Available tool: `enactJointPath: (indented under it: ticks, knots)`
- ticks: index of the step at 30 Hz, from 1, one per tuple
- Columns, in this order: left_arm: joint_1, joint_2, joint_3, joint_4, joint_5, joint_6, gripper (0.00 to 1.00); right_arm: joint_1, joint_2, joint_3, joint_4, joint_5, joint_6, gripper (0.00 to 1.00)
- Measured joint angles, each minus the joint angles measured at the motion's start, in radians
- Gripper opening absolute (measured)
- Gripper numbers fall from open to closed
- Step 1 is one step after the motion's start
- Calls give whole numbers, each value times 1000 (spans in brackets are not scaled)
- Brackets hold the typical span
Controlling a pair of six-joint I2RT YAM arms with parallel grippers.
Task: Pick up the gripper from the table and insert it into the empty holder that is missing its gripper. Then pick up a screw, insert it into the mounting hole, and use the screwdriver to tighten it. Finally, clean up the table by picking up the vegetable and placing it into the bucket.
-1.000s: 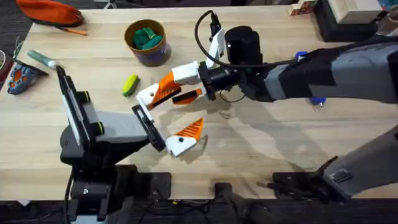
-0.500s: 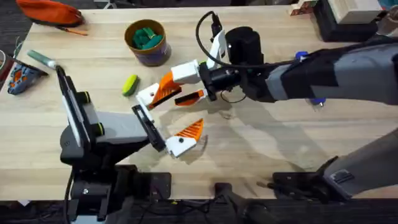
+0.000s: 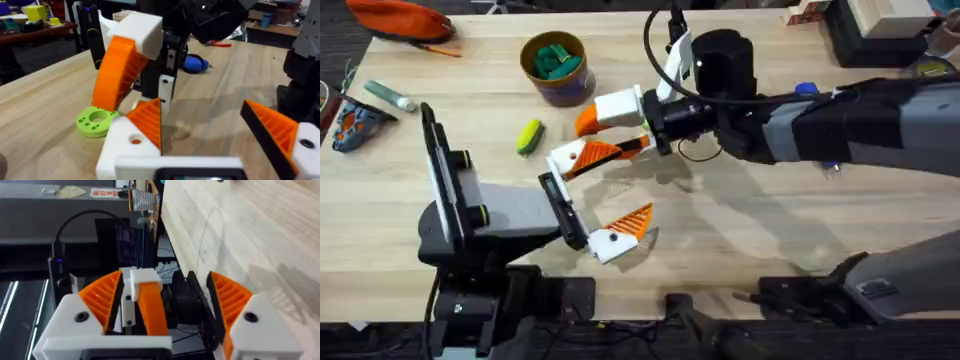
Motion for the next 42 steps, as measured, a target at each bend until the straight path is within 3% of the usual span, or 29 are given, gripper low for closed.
enactJointPath:
  ticks: [13,25,33,36,42]
  knots:
    - [0,0,0,-2,6,0,985,-19,-36,0,0,7,-62,925]
    - [0,0,0,-2,6,0,985,-145,-56,0,-21,23,-218,928]
    - [0,0,0,-2,6,0,985,-257,-266,0,-356,189,-455,931]
    - [0,0,0,-2,6,0,985,-334,-425,0,-544,335,-612,935]
    - [0,0,0,-2,6,0,985,-358,-558,0,-727,522,-832,937]
